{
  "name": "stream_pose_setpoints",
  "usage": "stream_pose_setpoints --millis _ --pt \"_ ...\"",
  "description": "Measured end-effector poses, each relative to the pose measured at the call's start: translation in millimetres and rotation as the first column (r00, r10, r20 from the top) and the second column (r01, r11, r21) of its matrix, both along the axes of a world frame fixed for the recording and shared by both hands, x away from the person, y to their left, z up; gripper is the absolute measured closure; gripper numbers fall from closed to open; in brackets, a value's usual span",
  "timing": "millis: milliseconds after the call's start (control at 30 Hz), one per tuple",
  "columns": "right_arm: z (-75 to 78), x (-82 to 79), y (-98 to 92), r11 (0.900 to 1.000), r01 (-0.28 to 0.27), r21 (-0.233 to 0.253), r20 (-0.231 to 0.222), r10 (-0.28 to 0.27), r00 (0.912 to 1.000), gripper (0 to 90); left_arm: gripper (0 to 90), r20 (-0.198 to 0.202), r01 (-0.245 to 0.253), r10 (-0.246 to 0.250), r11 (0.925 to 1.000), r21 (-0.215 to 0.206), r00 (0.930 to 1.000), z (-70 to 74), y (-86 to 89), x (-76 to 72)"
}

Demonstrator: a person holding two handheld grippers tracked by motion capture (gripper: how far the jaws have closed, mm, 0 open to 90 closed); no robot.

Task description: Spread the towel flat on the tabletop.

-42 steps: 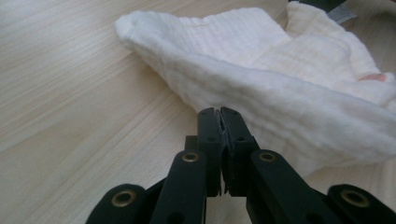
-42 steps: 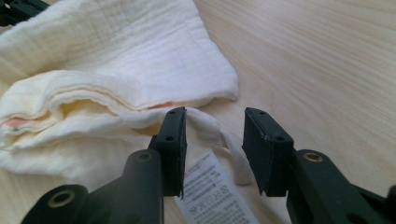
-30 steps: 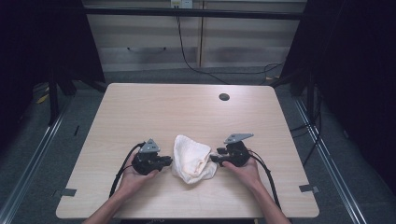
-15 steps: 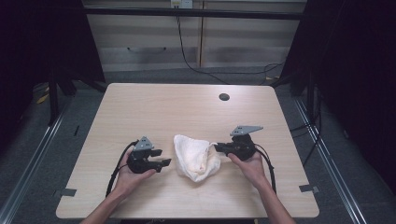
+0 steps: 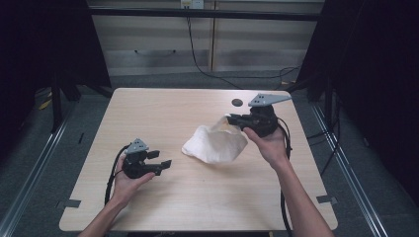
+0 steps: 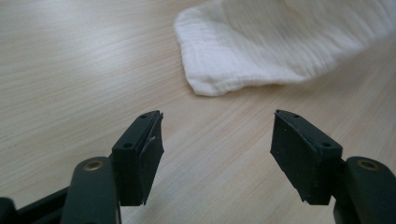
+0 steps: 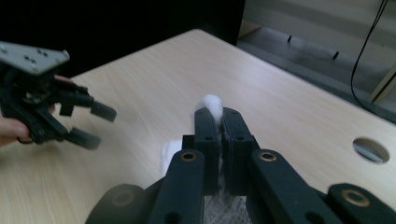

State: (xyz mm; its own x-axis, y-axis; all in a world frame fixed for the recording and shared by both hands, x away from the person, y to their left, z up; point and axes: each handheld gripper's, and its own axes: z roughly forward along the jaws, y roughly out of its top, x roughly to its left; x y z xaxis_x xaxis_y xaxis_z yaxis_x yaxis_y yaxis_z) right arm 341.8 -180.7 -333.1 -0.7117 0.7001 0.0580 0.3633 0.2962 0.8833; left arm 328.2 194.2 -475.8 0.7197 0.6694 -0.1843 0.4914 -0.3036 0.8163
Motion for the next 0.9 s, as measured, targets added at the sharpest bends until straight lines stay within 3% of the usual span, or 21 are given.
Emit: stream_pose_setpoints --millis 167,200,233,300,333,467,500,733,833,900 --pt "28.4 -5.5 14.6 0.999 -0.038 0.023 0.062 0.037 0.9974 87.0 33.9 0.010 -0.013 0.013 0.9999 0.003 0.9999 0.7 0.2 -0.4" --pt "28.4 -5.5 14.6 0.999 -0.038 0.023 0.062 0.037 0.9974 87.0 33.9 0.010 -0.013 0.013 0.9999 0.003 0.9999 0.7 0.2 -0.4" --pt "32.1 -15.3 24.5 0.996 -0.086 0.032 0.084 0.083 0.9930 87.0 33.9 0.014 -0.023 0.023 0.9997 -0.006 0.9996 1.7 1.6 -0.4" --pt "31.1 -18.5 27.8 0.995 -0.096 0.024 0.088 0.093 0.9918 87.0 33.9 0.012 -0.025 0.025 0.9997 -0.008 0.9996 2.1 2.7 -0.2" --pt "22.2 -24.2 32.8 0.993 -0.117 0.007 0.072 0.116 0.9906 87.0 33.9 0.011 -0.030 0.030 0.9995 -0.013 0.9995 1.9 3.2 0.0" --pt "6.2 -26.3 29.8 0.993 -0.116 0.006 0.042 0.116 0.9924 87.0 33.9 0.011 -0.035 0.035 0.9993 -0.016 0.9993 2.2 4.6 0.3" --pt "-4.8 -25.6 23.2 0.995 -0.101 0.008 0.017 0.101 0.9948 87.0 33.8 0.011 -0.034 0.035 0.9993 -0.017 0.9993 2.1 4.3 0.6" --pt "-19.9 -23.5 4.7 0.998 -0.060 0.028 -0.010 0.061 0.9981 86.9 34.3 0.004 -0.026 0.026 0.9996 -0.011 0.9997 0.0 -1.7 0.3" --pt "-24.9 -23.4 2.1 0.998 -0.053 0.024 -0.019 0.053 0.9984 86.9 37.7 0.004 -0.016 0.016 0.9998 -0.008 0.9999 -0.8 -3.8 0.3" --pt "-36.3 -22.5 -3.6 0.999 -0.035 0.021 -0.041 0.036 0.9985 86.9 41.4 0.006 -0.010 0.010 0.9999 -0.010 0.9999 -2.2 -6.6 1.1"
